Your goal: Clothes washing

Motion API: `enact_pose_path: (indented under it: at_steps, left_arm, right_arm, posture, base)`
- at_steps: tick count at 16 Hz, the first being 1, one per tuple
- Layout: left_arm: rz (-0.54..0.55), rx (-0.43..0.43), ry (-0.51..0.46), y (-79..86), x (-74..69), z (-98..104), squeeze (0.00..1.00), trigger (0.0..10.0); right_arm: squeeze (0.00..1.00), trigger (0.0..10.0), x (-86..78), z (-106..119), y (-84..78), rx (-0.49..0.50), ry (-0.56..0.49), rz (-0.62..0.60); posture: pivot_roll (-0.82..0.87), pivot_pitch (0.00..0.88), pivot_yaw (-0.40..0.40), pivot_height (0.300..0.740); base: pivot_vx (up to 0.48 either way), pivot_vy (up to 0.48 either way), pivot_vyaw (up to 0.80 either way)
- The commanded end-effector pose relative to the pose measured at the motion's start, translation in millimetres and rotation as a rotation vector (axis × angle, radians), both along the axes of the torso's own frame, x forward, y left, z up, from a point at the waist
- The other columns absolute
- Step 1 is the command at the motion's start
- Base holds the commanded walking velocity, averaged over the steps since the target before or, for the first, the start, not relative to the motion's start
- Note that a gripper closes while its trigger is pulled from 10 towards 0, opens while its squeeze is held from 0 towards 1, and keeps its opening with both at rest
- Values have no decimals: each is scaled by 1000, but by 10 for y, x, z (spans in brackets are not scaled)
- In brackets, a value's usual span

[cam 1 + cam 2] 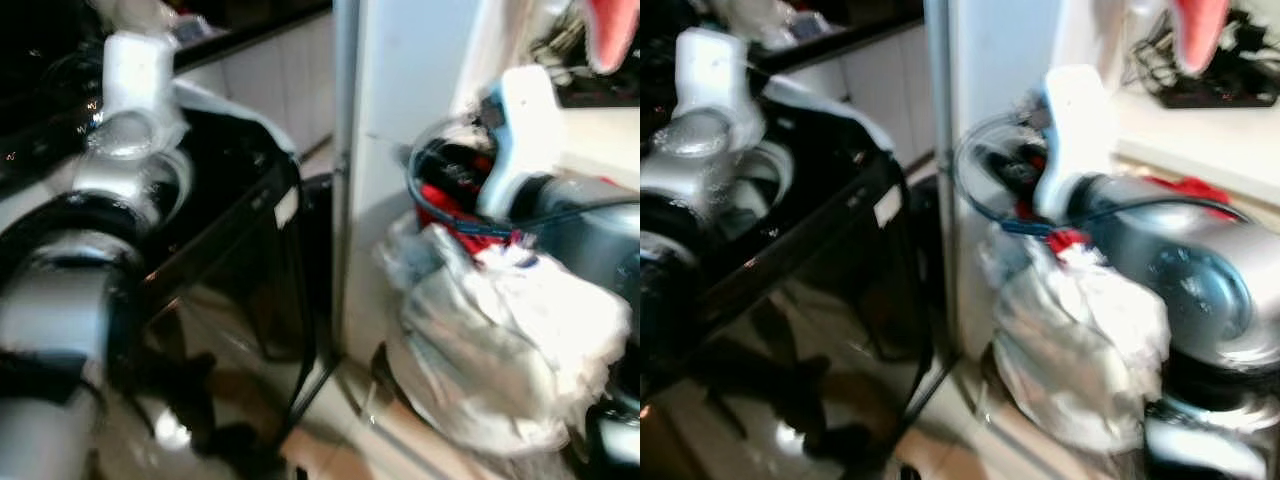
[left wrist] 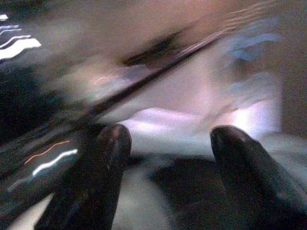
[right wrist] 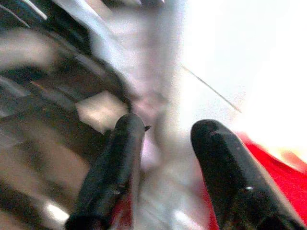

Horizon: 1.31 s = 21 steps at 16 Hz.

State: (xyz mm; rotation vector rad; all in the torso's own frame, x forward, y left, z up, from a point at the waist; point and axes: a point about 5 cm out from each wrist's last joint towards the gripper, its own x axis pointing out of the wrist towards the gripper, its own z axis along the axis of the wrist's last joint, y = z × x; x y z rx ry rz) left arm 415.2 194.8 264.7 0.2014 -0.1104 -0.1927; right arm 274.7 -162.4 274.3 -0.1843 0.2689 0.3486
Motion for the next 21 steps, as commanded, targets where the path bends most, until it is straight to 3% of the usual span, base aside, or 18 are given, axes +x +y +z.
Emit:
enact_pose_path:
  at_steps: [1, 2, 4, 6, 7, 9, 10, 13, 15, 16, 17, 18, 21]
  left_arm:
    - [-290, 22, -4, -251, -131, -97, 0, 10000]
    - [-453, 75, -11, -427, -319, -236, 0, 10000]
    - [-600, 108, -29, -576, -555, -370, 0, 10000]
    - [-732, 21, -21, -696, -760, -397, 0, 10000]
    - [-786, -21, -23, -753, -854, -409, 0, 10000]
    - [-791, -37, -17, -787, -932, -420, 0, 10000]
    - [-810, -24, -1, -846, -1001, -431, 0, 10000]
    - [-859, 19, 37, -883, -1138, -438, 0, 10000]
    - [-854, 18, 50, -861, -1208, -445, 0, 10000]
    - [-842, 14, 54, -846, -1224, -444, 0, 10000]
    - [-838, 20, 56, -842, -1232, -439, 0, 10000]
    - [-838, 23, 57, -841, -1236, -435, 0, 10000]
    - [-871, 41, 61, -828, -1304, -410, 0, 10000]
  right_arm:
    - [1000, 10000, -64, -73, -143, -115, 50, -89]
    - [1000, 10000, -115, -75, -303, -147, 86, -174]
    - [1000, 10000, -142, -93, -510, -155, 113, -290]
    - [1000, 10000, -123, -165, -717, -152, 126, -415]
    - [1000, 10000, -34, -192, -767, -112, 65, -413]
    - [1000, 10000, 74, -217, -740, -69, 22, -342]
    - [1000, 10000, 178, -293, -759, -112, 56, -314]
    - [1000, 10000, 196, -315, -860, -263, 121, -344]
    - [941, 10000, 187, -283, -917, -274, 131, -384]
    - [729, 10000, 192, -271, -900, -243, 126, -377]
    - [0, 10000, 198, -298, -865, -168, 147, -366]
    - [0, 10000, 199, -314, -864, -141, 156, -375]
    - [0, 10000, 173, -382, -900, 77, 196, -463]
  posture:
    - [-72, 0, 87, 740]
    - [-79, 0, 87, 740]
    - [-87, 0, 88, 740]
    - [-98, 0, 97, 740]
    - [-121, 0, 117, 740]
    - [-127, 0, 123, 740]
    - [-120, 0, 113, 740]
    - [-101, 0, 91, 740]
    - [-95, 0, 85, 740]
    - [-95, 0, 85, 740]
    - [-95, 0, 85, 740]
    - [-95, 0, 85, 740]
    - [-89, 0, 78, 740]
  base:
    - [0, 0, 0]
    - [0, 0, 0]
    - [0, 0, 0]
    - [0, 0, 0]
    - [0, 0, 0]
    - [0, 0, 0]
    - [0, 0, 0]
    - [0, 0, 0]
    - [0, 0, 0]
    - [0, 0, 0]
    - [0, 0, 0]
    - [0, 0, 0]
    - [0, 0, 0]
